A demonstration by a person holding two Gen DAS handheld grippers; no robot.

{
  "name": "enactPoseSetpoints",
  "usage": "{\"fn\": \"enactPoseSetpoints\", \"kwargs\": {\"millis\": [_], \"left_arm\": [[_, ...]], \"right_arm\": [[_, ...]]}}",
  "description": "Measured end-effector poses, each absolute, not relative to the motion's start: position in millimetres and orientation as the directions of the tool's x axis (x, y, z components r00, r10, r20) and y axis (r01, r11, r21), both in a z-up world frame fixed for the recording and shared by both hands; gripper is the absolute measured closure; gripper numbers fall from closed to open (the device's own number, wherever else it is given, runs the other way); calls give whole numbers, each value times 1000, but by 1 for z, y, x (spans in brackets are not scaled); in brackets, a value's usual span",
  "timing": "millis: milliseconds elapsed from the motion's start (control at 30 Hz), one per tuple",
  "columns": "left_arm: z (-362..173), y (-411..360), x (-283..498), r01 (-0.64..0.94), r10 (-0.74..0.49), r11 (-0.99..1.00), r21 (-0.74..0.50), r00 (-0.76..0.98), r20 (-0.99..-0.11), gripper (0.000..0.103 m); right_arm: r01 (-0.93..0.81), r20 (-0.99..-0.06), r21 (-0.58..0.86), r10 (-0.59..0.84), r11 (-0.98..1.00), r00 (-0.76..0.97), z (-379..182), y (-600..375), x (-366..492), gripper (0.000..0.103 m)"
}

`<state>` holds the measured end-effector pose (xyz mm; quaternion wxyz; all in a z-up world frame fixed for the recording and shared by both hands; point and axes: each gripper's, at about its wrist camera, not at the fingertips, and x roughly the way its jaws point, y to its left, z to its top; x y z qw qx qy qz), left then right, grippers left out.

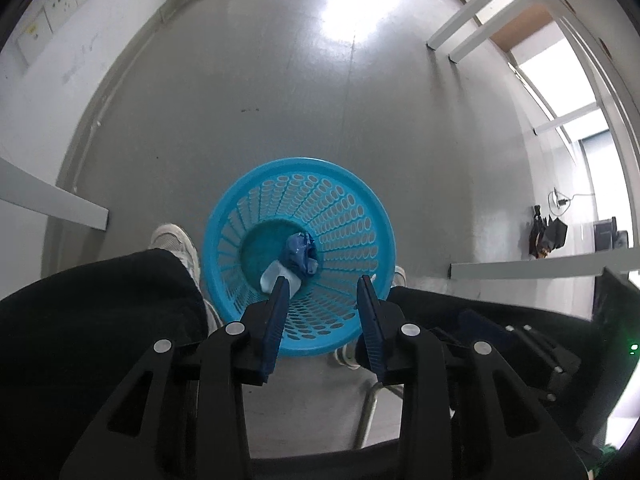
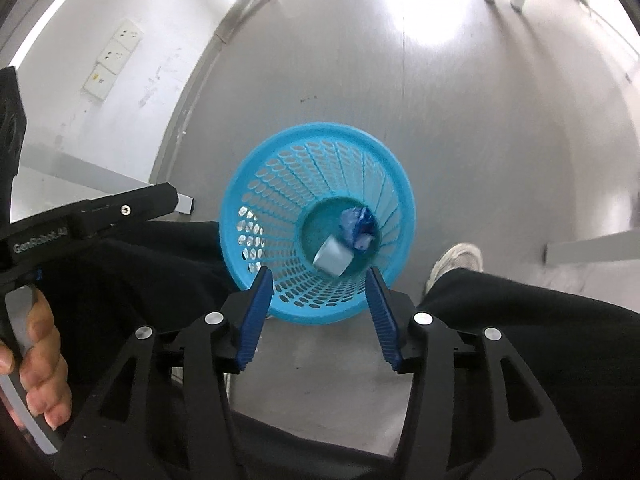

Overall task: Collect trash
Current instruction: 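Raise both open tools back toward the trash on the table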

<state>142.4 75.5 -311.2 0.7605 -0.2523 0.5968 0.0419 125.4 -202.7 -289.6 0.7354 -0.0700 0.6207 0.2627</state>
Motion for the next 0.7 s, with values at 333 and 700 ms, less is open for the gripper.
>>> {"fn": "enactPoseSetpoints", "kwargs": {"millis": [333,700], "left_arm": [[-261,59,98,-284,-187,910,-301,366,-912,69],[-178,39,42,-185,-41,967,-173,560,-827,58]], "right_arm": [[-535,-907,180,350,825,235,-220,-235,87,54],[-608,-810,96,418,788,413,-137,-267,38,47]]}}
